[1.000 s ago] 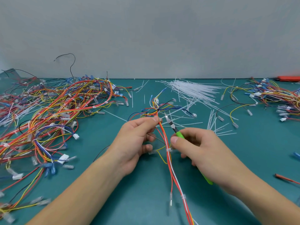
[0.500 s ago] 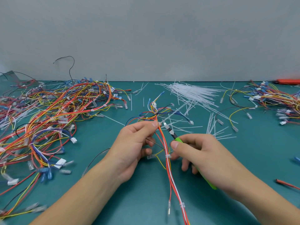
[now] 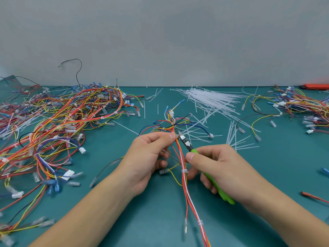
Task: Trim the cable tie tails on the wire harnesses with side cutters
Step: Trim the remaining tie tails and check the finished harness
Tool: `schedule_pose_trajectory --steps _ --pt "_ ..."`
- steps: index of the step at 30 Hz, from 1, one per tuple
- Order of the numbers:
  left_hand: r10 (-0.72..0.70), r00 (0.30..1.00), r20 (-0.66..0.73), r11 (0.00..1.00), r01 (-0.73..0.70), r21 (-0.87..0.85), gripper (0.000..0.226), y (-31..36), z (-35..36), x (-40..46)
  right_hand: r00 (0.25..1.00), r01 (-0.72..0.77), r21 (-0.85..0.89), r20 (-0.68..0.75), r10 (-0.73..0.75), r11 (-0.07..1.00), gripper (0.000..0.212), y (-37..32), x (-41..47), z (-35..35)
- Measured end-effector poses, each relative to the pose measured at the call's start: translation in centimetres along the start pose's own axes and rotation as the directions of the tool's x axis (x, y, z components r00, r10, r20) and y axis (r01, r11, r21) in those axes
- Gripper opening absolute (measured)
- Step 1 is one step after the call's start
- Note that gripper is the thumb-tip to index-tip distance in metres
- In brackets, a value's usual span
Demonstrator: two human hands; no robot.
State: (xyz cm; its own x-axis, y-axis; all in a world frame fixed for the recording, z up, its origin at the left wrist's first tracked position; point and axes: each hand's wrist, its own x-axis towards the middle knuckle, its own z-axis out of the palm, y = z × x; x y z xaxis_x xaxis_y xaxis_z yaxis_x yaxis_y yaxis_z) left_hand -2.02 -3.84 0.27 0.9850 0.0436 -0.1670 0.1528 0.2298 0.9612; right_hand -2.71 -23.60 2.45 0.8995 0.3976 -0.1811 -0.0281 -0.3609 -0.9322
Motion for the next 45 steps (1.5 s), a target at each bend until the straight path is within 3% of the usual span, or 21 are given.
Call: schedule_pose_trajectory --steps 7,12,15,18,23,30,33,35,37,39,42,45 --pt "-0.012 1.000 0.002 1.000 0.012 0.015 0.008 -0.2 -0.1 0.1 0.998 0.059 -0.123 -0.026 -0.063 0.991 0.037 0.6 0.3 -0.3" --pt "-0.010 1.000 0.027 0.998 0.009 0.055 0.008 -0.3 -0.2 0.1 0.997 0.056 0.097 0.043 -0.060 0.994 0.038 0.5 0.4 -0.2" --pt "-0.008 0.999 0.036 0.997 0.005 0.077 0.008 -0.3 -0.1 0.1 0.987 0.149 0.262 -0.091 -0.129 0.953 0.037 0.2 0.8 0.2" --pt "-0.009 0.999 0.049 0.993 0.003 0.115 0.016 0.0 -0.1 0.0 0.969 0.159 0.268 -0.228 -0.098 0.950 0.027 0.4 1.1 0.0" --pt "-0.007 0.988 0.152 0.956 -0.037 0.290 0.021 0.4 0.1 -0.8 0.958 0.101 0.382 -0.286 0.014 0.918 0.007 1.0 1.5 -0.3" --pt "0.050 0.975 0.216 0.836 -0.160 0.525 0.017 0.8 0.2 -1.5 0.947 0.047 0.448 -0.304 0.103 0.893 0.011 1.3 1.8 -0.9" --pt "0.029 0.977 0.209 0.826 -0.141 0.545 0.021 1.2 -0.1 -1.6 0.953 0.025 0.489 -0.276 0.127 0.872 0.014 1.1 1.7 -1.2" --pt "0.030 0.985 0.172 0.765 -0.133 0.630 0.029 1.3 -0.5 -1.5 0.953 0.029 0.505 -0.275 0.128 0.863 0.017 1.1 1.7 -1.2" --pt "0.079 0.991 0.107 0.647 -0.133 0.751 0.038 1.5 -0.9 -1.5 0.951 0.046 0.512 -0.286 0.120 0.858 0.019 1.0 1.6 -1.1" --pt "0.247 0.967 0.065 0.577 -0.201 0.792 0.038 1.6 -1.0 -1.5 0.947 0.084 0.488 -0.310 0.083 0.869 0.017 0.8 1.4 -0.8" --pt "0.545 0.838 0.032 0.501 -0.356 0.789 0.027 1.6 -0.5 -1.2 0.930 0.192 0.362 -0.365 -0.051 0.912 0.013 0.6 1.2 0.0" --pt "0.445 0.894 0.057 0.540 -0.318 0.779 0.040 1.3 0.2 -0.7 0.904 0.342 0.219 -0.343 -0.256 0.914 0.018 0.6 0.9 0.9"
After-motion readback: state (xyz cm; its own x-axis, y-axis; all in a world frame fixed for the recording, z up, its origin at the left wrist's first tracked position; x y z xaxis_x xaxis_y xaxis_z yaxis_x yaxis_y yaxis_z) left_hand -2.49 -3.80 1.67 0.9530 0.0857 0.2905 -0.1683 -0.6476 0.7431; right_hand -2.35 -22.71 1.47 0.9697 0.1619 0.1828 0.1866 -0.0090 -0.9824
